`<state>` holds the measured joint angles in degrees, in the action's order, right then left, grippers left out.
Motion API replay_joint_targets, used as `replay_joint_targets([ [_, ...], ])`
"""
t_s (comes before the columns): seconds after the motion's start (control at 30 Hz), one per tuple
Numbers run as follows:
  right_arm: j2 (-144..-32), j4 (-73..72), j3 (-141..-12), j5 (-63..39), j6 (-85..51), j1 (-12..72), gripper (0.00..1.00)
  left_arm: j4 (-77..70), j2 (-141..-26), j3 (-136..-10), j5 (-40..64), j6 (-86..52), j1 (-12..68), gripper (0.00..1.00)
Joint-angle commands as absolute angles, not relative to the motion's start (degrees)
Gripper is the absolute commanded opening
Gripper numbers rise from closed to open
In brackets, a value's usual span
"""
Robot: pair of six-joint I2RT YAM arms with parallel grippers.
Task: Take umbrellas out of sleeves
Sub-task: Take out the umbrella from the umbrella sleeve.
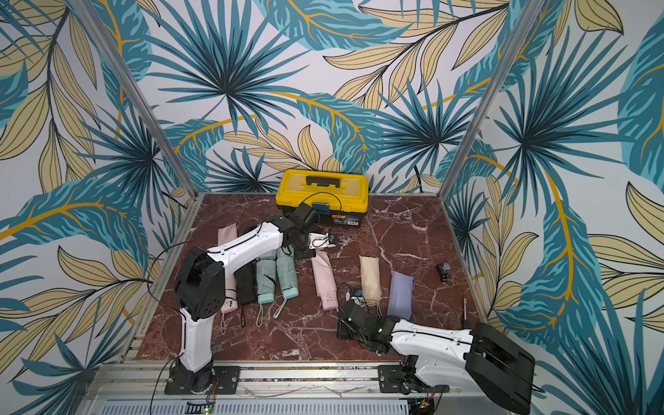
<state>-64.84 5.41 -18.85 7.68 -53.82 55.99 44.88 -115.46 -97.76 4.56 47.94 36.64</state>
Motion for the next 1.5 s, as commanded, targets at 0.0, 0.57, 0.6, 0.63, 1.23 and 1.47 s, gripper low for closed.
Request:
replay_joint_targets([
  [0.0, -66.3, 13.2, -15.8, 6.4, -54.6, 56.6, 0.00, 43.8, -114.8, -98.5, 13.2, 44.2, 36.6, 0.55],
  [0.57, -67.9, 10.7, -15.8, 6.2, -54.5, 56.7, 0.00, 43.8, -128.9, -110.6, 1.9, 28.8, 39.6, 0.51],
  [0.6, -68.0, 10.6, -15.8, 6.2, -54.5, 56.8, 0.00, 43.8, -129.1, -110.5, 1.5, 28.8, 39.6, 0.51],
  [0.63, -68.2, 10.6, -15.8, 6.2, -54.4, 56.8, 0.00, 43.8, -129.2, -110.3, 1.3, 28.7, 39.6, 0.51],
  [1.23, -69.8, 9.8, -16.3, 5.9, -54.2, 56.8, 0.00, 43.8, -132.3, -109.3, 1.9, 23.4, 37.9, 0.44],
  [1.47, -70.1, 9.6, -16.4, 5.9, -54.2, 56.8, 0.00, 43.8, -133.0, -108.4, 1.6, 23.2, 37.8, 0.44],
])
